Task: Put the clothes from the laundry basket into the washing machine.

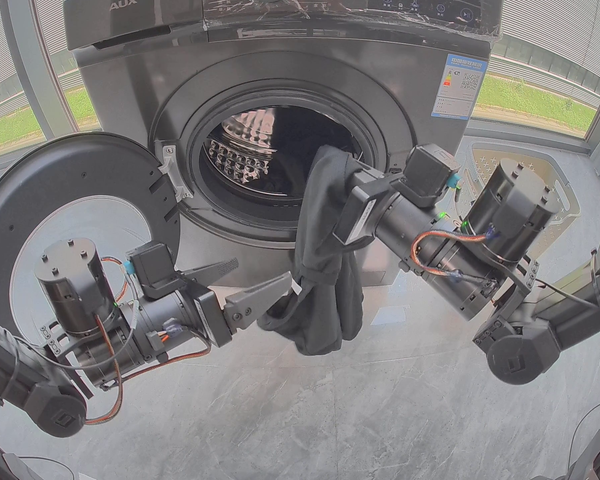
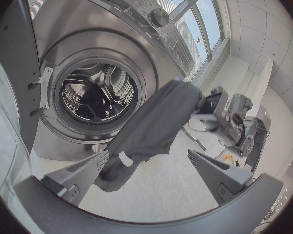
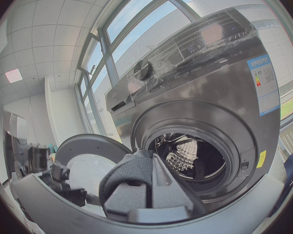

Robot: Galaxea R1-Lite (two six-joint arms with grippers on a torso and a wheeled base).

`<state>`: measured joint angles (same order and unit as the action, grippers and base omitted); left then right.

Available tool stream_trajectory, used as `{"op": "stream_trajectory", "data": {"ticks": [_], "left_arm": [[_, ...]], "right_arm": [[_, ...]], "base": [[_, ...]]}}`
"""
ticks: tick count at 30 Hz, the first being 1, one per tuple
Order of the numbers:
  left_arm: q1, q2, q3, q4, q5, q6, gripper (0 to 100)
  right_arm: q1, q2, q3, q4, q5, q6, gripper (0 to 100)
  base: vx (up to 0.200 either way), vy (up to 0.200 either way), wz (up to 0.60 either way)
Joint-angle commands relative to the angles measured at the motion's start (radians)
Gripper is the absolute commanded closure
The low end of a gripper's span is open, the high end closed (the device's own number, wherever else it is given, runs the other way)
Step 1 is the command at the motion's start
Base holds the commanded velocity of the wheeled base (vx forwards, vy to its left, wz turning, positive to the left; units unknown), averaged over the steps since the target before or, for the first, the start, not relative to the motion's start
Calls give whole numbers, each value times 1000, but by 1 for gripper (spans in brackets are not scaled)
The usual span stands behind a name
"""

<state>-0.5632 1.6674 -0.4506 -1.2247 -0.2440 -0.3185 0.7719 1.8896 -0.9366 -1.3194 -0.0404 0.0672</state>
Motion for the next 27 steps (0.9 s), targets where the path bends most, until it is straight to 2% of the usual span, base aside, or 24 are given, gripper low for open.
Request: {"op": "stream_trajectory", "data": {"ticks": [1, 7, 10, 14, 15, 16, 18, 24, 27], "left_arm": [[-9, 72, 29, -26, 0, 9, 0], [-1, 170, 82, -141, -3, 35, 0], [3, 253, 90, -202, -1, 64, 0], [23, 380, 79, -322, 2, 78, 0], [23, 380, 79, -322, 2, 78, 0], [36, 434, 56, -331, 5, 98, 0], [52, 463, 29, -328, 5, 114, 0], [114, 508, -19, -328, 3, 119, 0], [123, 529, -23, -328, 3, 121, 0]], "right_arm": [[-5, -7, -37, 2, -4, 0, 100], [-14, 6, -107, 35, -7, 0, 100], [-16, 6, -114, 38, -7, 0, 100], [-16, -1, -108, 46, -7, 0, 100], [-16, -1, -108, 46, -7, 0, 100], [-16, -4, -105, 46, -7, 0, 100], [-16, -6, -100, 45, -7, 0, 100], [-8, -21, -88, 46, -7, 0, 100], [-5, -20, -88, 46, -7, 0, 100]], "base": [[0, 0, 0], [0, 0, 0], [0, 0, 0], [0, 0, 0], [0, 0, 0], [0, 0, 0], [0, 0, 0], [0, 0, 0], [0, 0, 0]]}}
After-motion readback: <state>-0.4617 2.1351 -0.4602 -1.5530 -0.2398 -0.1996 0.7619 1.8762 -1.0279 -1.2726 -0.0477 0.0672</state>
